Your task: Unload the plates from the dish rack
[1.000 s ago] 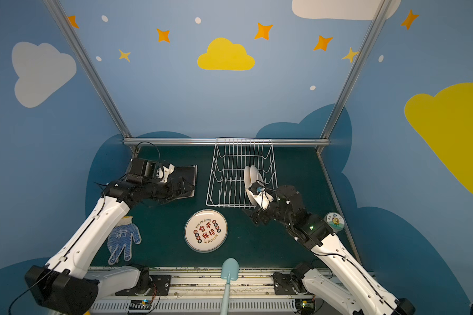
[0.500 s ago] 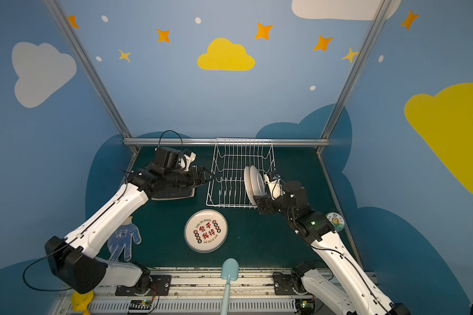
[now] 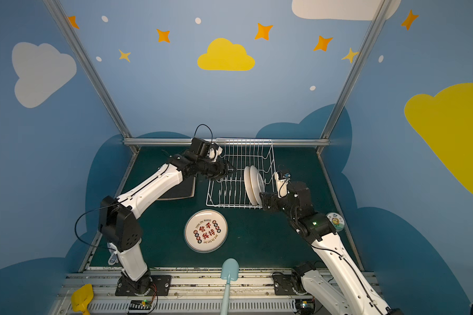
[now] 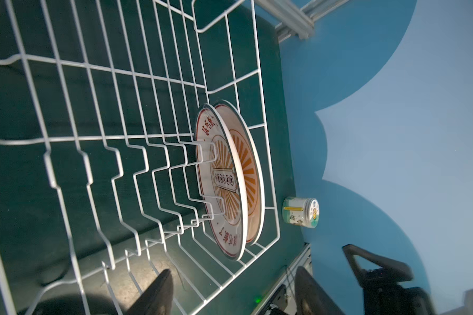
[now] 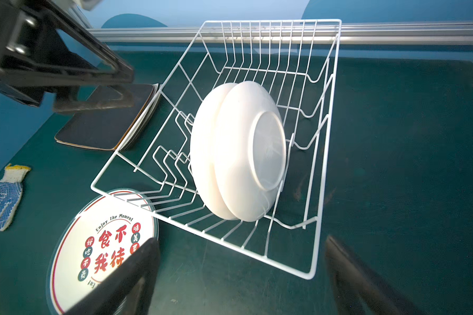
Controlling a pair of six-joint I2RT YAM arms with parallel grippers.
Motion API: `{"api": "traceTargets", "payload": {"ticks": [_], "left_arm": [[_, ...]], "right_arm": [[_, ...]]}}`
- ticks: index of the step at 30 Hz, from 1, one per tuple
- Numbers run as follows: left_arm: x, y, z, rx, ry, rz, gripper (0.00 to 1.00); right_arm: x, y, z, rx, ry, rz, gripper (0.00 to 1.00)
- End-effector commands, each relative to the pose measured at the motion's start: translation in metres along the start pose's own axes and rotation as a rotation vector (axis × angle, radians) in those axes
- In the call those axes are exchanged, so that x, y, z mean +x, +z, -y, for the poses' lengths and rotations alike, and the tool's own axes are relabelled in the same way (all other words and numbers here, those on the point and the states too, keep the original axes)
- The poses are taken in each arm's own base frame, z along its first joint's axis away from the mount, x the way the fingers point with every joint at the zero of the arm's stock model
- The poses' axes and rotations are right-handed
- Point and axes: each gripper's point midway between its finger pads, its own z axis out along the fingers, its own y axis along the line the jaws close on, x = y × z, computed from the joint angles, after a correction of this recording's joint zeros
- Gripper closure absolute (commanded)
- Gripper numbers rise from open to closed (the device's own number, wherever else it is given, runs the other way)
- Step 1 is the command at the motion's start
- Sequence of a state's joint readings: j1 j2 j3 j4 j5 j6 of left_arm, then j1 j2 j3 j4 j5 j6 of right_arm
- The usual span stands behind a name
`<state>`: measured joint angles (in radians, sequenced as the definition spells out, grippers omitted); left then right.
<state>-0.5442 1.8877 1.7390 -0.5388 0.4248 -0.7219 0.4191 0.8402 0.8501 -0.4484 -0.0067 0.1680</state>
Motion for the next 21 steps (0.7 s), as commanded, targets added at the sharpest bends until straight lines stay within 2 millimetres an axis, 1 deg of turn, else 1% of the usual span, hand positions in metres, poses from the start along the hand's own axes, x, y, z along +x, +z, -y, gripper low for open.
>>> {"api": "traceTargets", "payload": {"ticks": [1, 6, 9, 12, 17, 21], "left_arm": [[0.003, 0.016, 0.006, 0.02, -0.002, -0.064, 0.43], [0.005, 0.043, 0.008, 0.032, -0.002, -0.118, 0.43], [0.008, 0.056, 0.004, 0.02, -0.013, -0.141, 0.48], [0.015, 0.065, -0.003, -0.025, -0.015, -0.167, 0.51], [0.023, 0.081, -0.005, -0.064, 0.008, -0.21, 0.52], [0.025, 0.093, -0.007, -0.087, 0.009, -0.221, 0.56]], "right_arm": [[-0.006, -0.003, 0.005, 0.018, 0.004, 0.047, 0.07], [-0.005, -0.002, 0.007, 0.021, 0.012, 0.046, 0.07], [-0.006, -0.002, 0.008, 0.029, 0.019, 0.046, 0.07], [-0.007, -0.003, 0.01, 0.032, 0.023, 0.05, 0.07], [-0.009, -0.007, 0.01, 0.031, 0.029, 0.064, 0.07], [-0.011, -0.009, 0.01, 0.032, 0.034, 0.071, 0.07]]}}
